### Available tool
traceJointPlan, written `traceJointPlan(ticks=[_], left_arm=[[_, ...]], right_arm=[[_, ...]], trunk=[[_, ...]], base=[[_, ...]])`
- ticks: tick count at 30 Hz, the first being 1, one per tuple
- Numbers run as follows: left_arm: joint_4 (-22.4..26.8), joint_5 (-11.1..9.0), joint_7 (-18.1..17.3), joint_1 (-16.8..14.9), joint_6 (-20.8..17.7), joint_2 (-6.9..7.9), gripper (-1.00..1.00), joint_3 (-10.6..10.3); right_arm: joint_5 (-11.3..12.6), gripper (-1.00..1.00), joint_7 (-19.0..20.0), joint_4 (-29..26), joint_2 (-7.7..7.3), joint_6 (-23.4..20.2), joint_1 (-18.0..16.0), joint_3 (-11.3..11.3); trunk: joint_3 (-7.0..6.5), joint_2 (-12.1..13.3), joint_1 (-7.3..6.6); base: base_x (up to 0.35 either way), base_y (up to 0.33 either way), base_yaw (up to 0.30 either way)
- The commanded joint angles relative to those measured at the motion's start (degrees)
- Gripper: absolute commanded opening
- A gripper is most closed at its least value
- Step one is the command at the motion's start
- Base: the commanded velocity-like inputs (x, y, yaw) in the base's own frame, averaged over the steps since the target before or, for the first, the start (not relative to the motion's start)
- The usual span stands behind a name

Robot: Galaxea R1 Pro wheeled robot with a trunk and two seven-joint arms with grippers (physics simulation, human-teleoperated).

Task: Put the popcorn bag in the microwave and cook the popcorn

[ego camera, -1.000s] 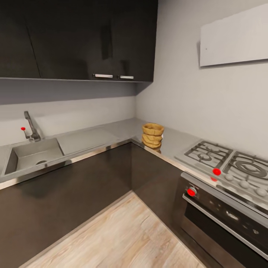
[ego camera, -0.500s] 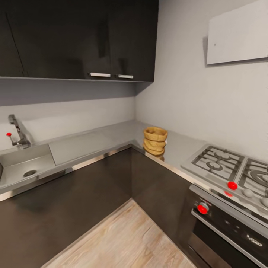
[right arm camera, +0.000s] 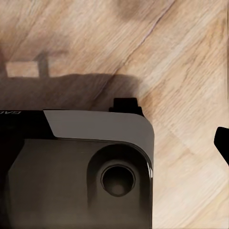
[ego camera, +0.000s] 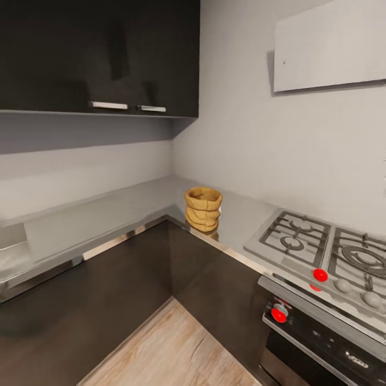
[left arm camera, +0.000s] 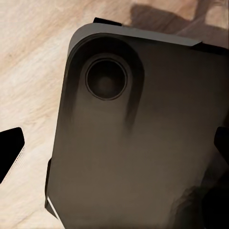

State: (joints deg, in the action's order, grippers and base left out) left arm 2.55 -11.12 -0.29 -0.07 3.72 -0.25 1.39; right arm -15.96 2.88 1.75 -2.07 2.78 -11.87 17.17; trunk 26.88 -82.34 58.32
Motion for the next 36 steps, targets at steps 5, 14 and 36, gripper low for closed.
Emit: traceJointPlan(ticks=[5, 14, 36], left_arm=[[0.0, -0.38, -0.05, 0.01, 0.15, -0.01, 1.0, 0.13], [0.0, -0.4, -0.04, -0.02, 0.15, -0.01, 1.0, 0.2], [0.0, -0.31, 0.03, -0.02, 0.65, -0.11, 1.0, 0.36]], right_arm=[[-0.48, 1.0, 0.1, 0.18, -0.09, 0.29, -0.08, 0.47], [-0.48, 1.0, 0.1, 0.18, -0.12, 0.29, -0.11, 0.49], [-0.49, 1.0, 0.1, 0.18, -0.27, 0.17, -0.1, 0.41]], trunk=[[0.05, -0.03, 0.02], [0.05, -0.03, 0.02], [0.05, -0.03, 0.02]], base=[[0.161, 0.0, -0.194], [0.09, 0.0, -0.042], [0.096, 0.05, 0.0]])
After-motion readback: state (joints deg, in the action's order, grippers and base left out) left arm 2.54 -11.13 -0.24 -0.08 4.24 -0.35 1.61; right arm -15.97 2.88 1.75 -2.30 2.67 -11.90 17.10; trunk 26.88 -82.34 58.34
